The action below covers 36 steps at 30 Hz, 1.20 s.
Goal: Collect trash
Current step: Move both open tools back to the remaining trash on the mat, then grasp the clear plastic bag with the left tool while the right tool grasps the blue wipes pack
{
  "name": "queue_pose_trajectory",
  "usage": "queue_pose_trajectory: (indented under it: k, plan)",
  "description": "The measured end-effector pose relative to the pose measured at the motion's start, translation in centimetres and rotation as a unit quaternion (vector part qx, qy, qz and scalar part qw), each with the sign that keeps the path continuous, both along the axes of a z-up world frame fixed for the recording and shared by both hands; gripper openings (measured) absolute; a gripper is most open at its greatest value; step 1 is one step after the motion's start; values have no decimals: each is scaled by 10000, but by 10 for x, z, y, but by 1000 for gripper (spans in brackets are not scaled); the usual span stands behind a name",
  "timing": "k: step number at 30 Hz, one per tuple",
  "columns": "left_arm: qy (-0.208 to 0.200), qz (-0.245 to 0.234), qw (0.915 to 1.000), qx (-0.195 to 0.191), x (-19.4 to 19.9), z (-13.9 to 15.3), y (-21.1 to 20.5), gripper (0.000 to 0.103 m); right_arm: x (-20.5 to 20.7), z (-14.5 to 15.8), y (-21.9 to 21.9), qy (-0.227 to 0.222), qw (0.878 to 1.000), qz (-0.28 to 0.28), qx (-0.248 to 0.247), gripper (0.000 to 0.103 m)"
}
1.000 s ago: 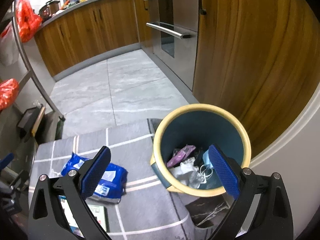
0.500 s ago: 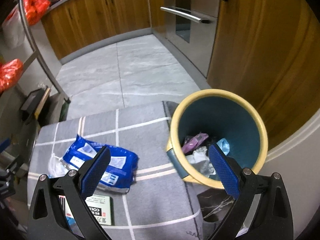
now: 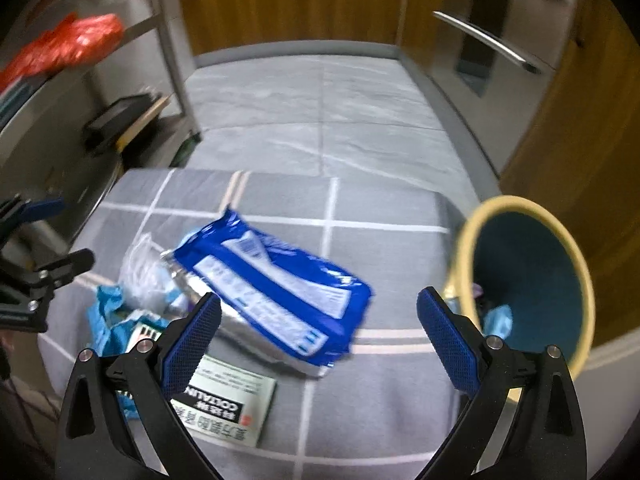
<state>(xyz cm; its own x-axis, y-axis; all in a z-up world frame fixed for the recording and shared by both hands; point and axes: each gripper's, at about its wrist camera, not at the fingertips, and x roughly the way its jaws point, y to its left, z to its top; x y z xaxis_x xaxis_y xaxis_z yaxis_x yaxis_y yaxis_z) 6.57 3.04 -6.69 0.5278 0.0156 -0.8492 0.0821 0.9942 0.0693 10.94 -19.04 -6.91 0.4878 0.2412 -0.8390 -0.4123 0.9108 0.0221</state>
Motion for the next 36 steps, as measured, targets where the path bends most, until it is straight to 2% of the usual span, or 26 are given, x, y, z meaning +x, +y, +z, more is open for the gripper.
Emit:
queue_pose_trajectory:
  k: [4, 9, 11, 15, 17, 19, 20, 21, 23, 26, 32, 34, 36]
  plan:
    - [308, 12, 9994, 131, -1, -22, 9, 97, 0, -10, 21, 93, 9995, 293, -101, 97]
    - [519, -165, 9985, -15, 2, -38, 6, 96, 2, -15, 30, 216, 9992, 309, -122, 96]
    - [632, -310, 9974, 145, 4, -46, -2, 93, 3, -16, 31, 212, 9992, 313, -138, 96]
    - [712, -438, 9965, 27, 10, -54, -14, 86, 3, -18, 28, 237, 9992, 287, -156, 96]
    - [729, -454, 9962, -108, 13, -57, -18, 77, 3, -19, 27, 260, 9992, 268, -144, 96]
    - [829, -445, 9944, -478, 17, -59, -19, 52, 4, -19, 26, 300, 9991, 267, -103, 96]
    - [876, -450, 9929, -670, 18, -59, -19, 47, 4, -20, 26, 324, 9990, 284, -68, 96]
    - [915, -473, 9916, -781, 18, -59, -20, 33, 4, -20, 26, 338, 9990, 306, -43, 96]
    - [875, -514, 9923, -705, 17, -54, -21, 15, 3, -20, 30, 352, 9985, 411, 0, 96]
    - [882, -300, 9922, -827, 17, -49, -8, 13, -1, -20, 38, 354, 9977, 584, -11, 96]
    - [774, 201, 9940, -743, 19, -42, 16, 12, -6, -29, 58, 350, 9945, 957, -243, 94]
    - [725, 257, 9944, -723, 18, -40, 18, 12, -6, -36, 64, 339, 9932, 1017, -455, 85]
    - [746, 361, 9935, -779, 17, -39, 21, 12, -5, -40, 66, 376, 9922, 1043, -572, 70]
